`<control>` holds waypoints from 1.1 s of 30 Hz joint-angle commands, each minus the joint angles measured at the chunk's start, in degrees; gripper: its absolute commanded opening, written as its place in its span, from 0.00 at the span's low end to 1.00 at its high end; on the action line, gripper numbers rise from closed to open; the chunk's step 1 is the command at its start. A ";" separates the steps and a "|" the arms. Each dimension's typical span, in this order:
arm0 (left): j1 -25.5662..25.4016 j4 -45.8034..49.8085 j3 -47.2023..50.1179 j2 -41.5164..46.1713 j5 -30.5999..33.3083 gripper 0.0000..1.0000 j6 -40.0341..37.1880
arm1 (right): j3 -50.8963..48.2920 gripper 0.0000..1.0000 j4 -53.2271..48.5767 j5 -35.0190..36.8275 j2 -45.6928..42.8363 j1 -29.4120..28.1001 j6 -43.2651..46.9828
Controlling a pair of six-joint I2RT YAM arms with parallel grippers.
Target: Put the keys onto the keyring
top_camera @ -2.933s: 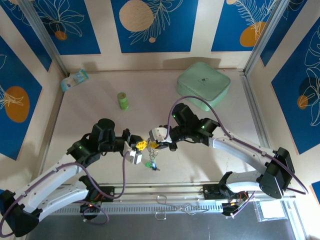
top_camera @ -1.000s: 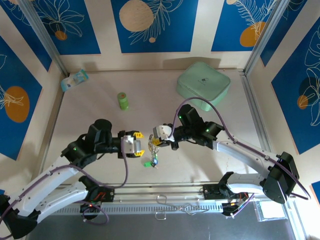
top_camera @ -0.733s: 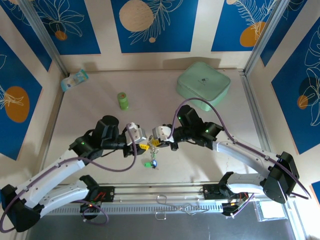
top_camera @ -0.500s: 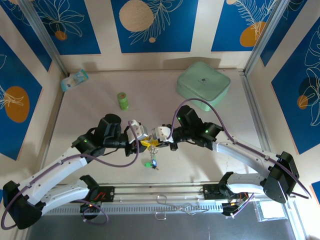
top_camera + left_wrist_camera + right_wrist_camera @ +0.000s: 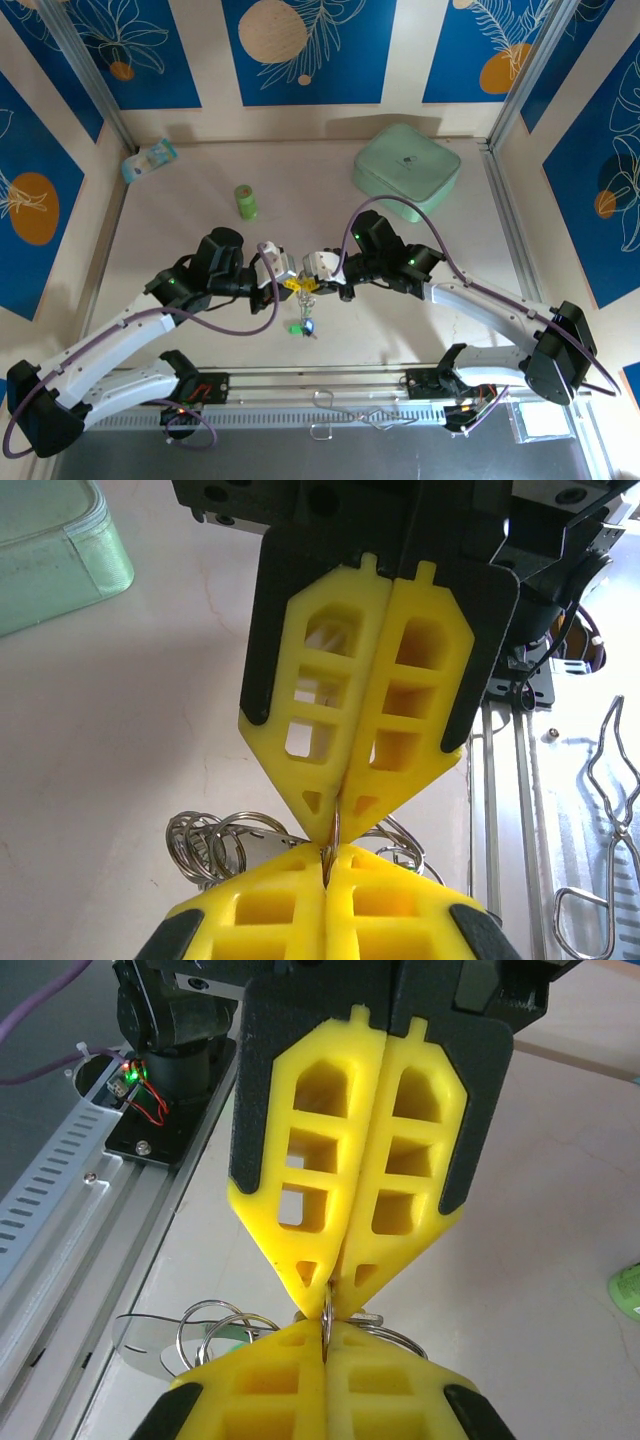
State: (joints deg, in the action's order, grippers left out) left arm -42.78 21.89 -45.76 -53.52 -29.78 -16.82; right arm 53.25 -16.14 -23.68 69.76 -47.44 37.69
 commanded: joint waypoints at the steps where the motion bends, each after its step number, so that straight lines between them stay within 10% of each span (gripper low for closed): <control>1: -0.87 -6.36 0.58 1.90 -0.73 0.00 -0.84 | 1.49 0.04 -0.29 -3.45 0.52 0.42 -1.38; 12: -2.28 -11.25 7.76 4.64 5.67 0.00 -5.82 | -3.32 0.35 4.60 -5.59 -0.88 2.26 -5.12; 33: -2.62 -14.09 10.62 4.98 5.26 0.00 -7.53 | -6.12 0.36 7.21 -4.64 -1.62 2.58 -4.67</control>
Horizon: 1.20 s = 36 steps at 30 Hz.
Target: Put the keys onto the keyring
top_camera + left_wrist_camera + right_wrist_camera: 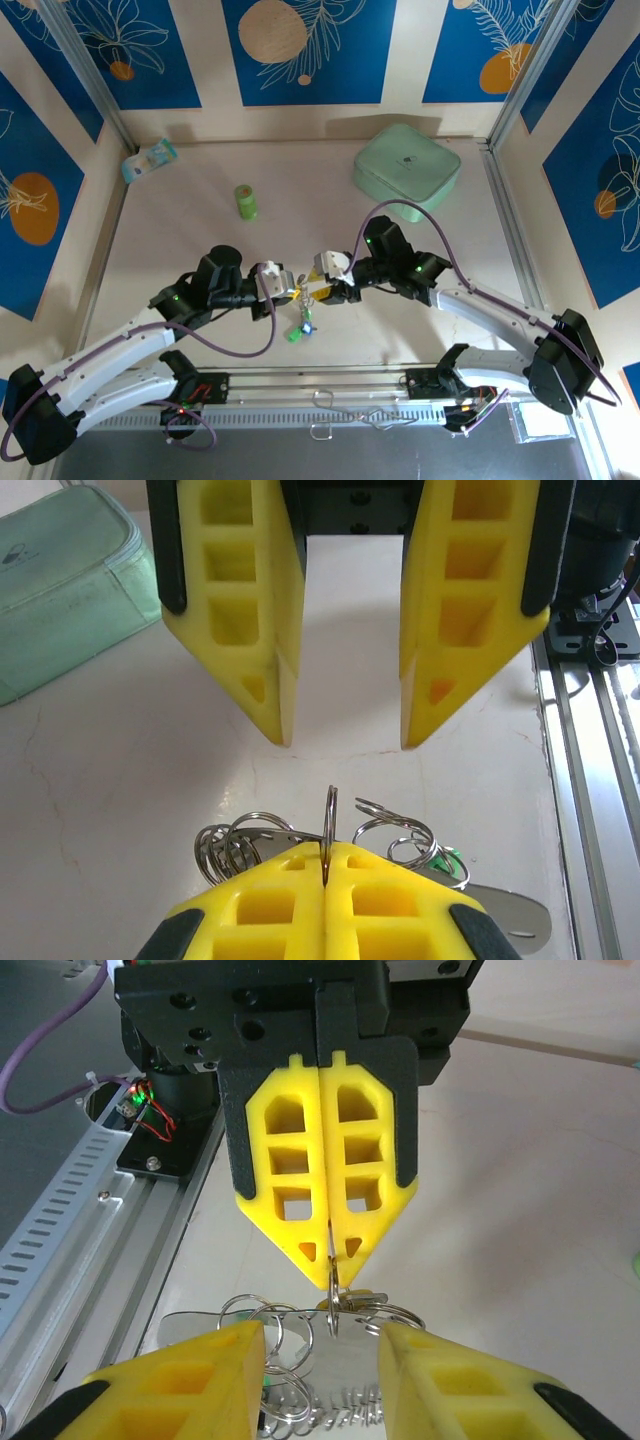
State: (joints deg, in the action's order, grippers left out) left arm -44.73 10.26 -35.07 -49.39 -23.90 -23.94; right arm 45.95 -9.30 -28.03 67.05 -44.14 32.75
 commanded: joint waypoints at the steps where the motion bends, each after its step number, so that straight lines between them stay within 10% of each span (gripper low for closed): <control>1: -0.63 -2.44 -0.16 0.87 -0.58 0.00 -0.24 | 1.31 0.35 0.35 -0.09 1.45 -0.86 0.40; 19: -0.79 -2.10 -0.52 1.31 -0.44 0.00 0.56 | 2.74 0.21 1.99 2.14 3.79 -2.08 1.08; 23: -0.87 -2.09 -0.58 1.31 -0.19 0.00 0.65 | 3.02 0.00 1.92 2.35 3.81 -2.26 1.22; 36: -0.92 1.86 -4.76 -2.11 0.92 0.16 -0.11 | 5.08 0.00 -1.51 3.63 3.86 -3.67 3.74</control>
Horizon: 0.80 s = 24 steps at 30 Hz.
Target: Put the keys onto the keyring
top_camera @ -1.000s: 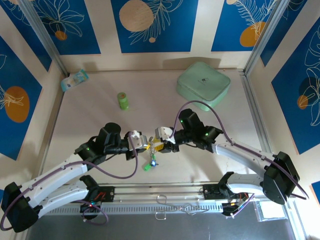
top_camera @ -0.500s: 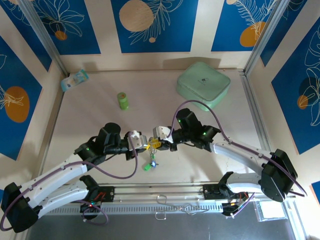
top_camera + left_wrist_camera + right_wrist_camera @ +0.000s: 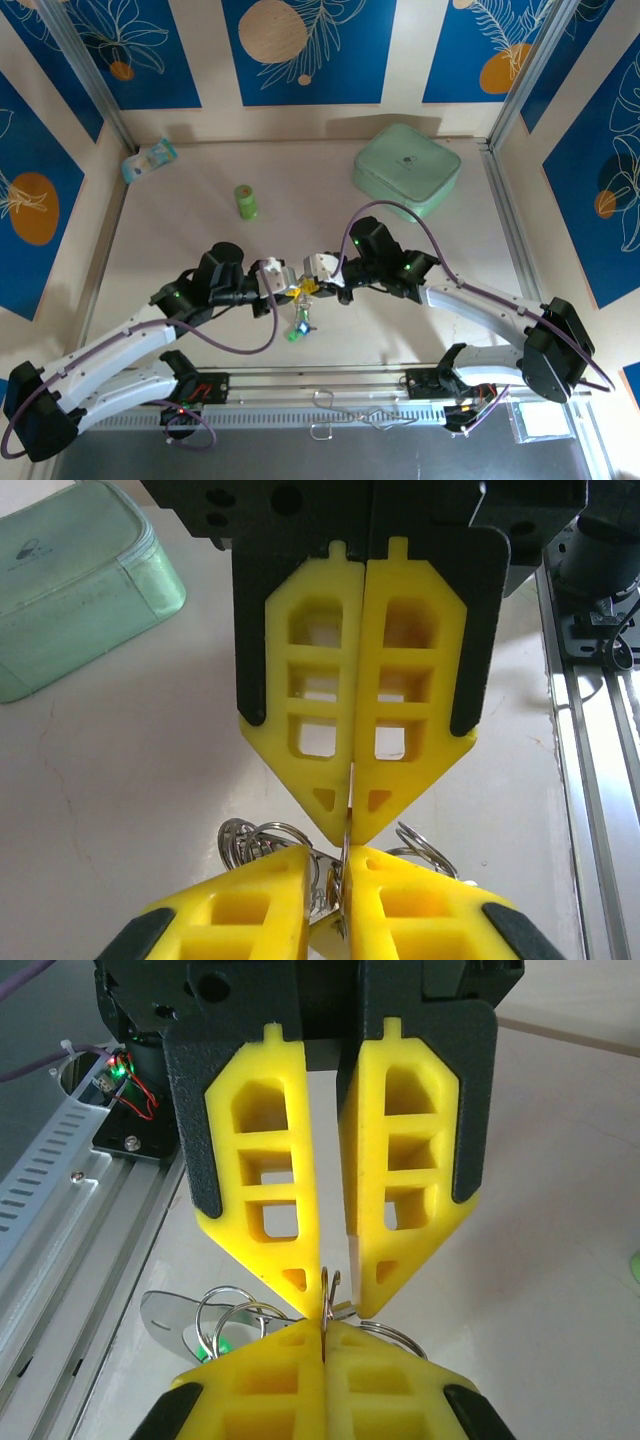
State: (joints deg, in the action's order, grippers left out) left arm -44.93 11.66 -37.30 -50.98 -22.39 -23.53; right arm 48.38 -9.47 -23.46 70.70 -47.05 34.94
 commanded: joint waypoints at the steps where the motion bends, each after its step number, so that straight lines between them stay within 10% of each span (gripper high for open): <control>1: -0.79 0.74 -2.85 -0.74 -0.80 0.15 -0.76 | 2.97 0.00 -1.82 -0.58 0.47 -0.94 1.89; 9: -1.12 3.06 -4.27 -1.51 -1.17 0.00 -1.57 | 3.54 0.00 -2.02 -0.15 0.84 -0.76 1.88; 12: -1.05 2.41 -4.48 -1.06 2.69 0.00 3.83 | 2.01 0.26 0.48 -0.10 -1.18 1.07 -1.07; 19: -1.17 5.36 -9.57 -4.19 13.39 0.00 37.15 | -1.22 0.24 -1.57 -6.00 -11.04 2.79 -9.02; 24: -1.21 22.70 -19.57 -12.84 18.94 0.00 63.81 | -5.06 0.21 4.30 -2.16 -9.98 -7.84 -18.40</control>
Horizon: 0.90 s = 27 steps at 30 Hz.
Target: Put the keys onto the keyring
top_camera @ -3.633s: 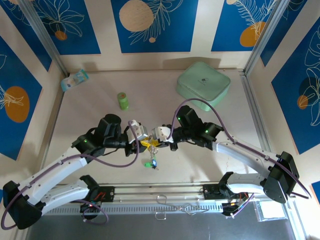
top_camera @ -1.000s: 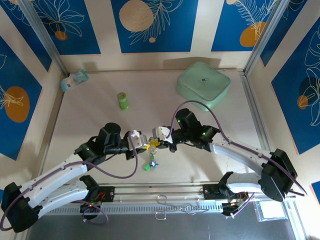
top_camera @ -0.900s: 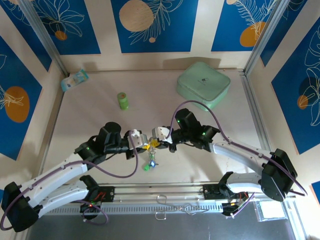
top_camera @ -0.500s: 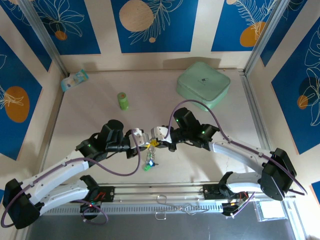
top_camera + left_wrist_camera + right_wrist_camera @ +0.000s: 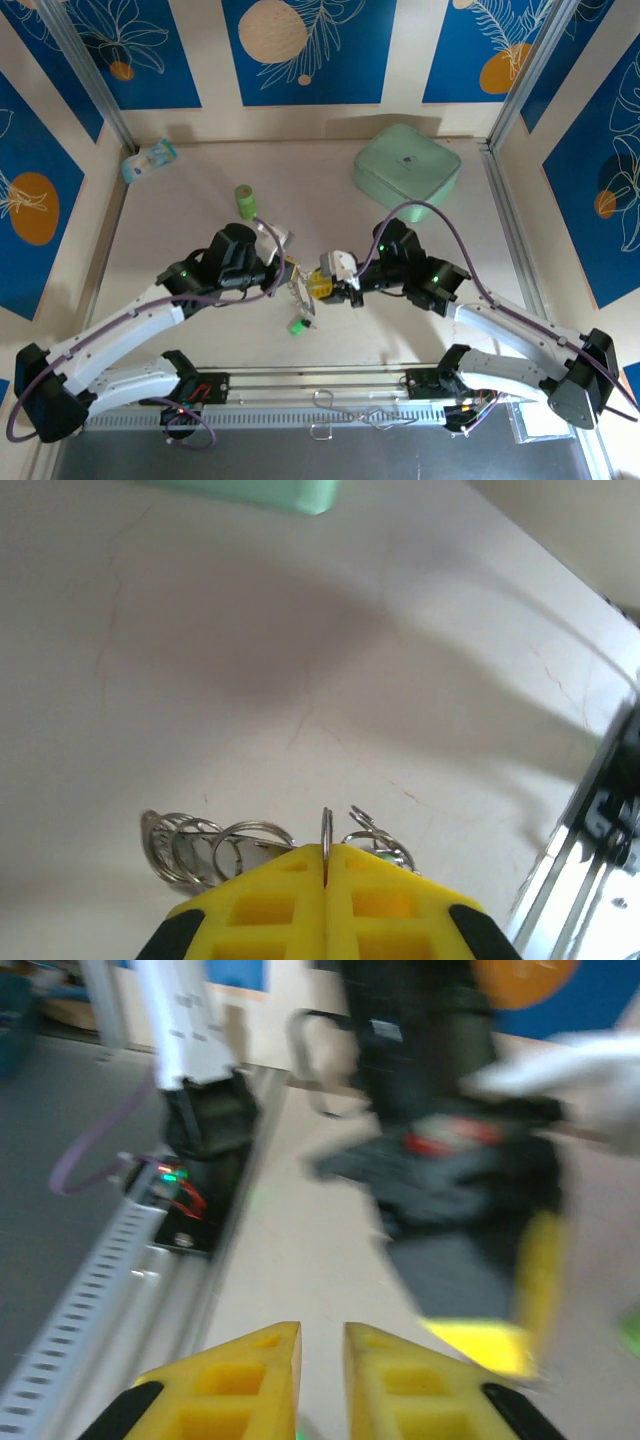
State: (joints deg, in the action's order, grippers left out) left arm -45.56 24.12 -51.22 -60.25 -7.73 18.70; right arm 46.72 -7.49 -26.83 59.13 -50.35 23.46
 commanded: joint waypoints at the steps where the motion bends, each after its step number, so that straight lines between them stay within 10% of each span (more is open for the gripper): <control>1: -0.56 14.23 -8.03 -5.63 3.66 0.00 25.38 | -4.43 0.21 4.71 5.86 2.49 -6.63 -8.32; 12: -0.54 24.70 -18.89 -10.13 0.98 0.00 37.27 | -12.43 0.31 23.50 27.93 11.78 -9.07 -19.16; 27: -0.52 26.79 -20.75 -11.10 -2.21 0.00 37.47 | -13.77 0.53 34.35 26.71 14.12 -6.12 -18.46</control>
State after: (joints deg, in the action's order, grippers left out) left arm -45.56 49.80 -69.71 -71.09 -7.70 55.66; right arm 32.49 23.51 1.04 72.20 -56.60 4.27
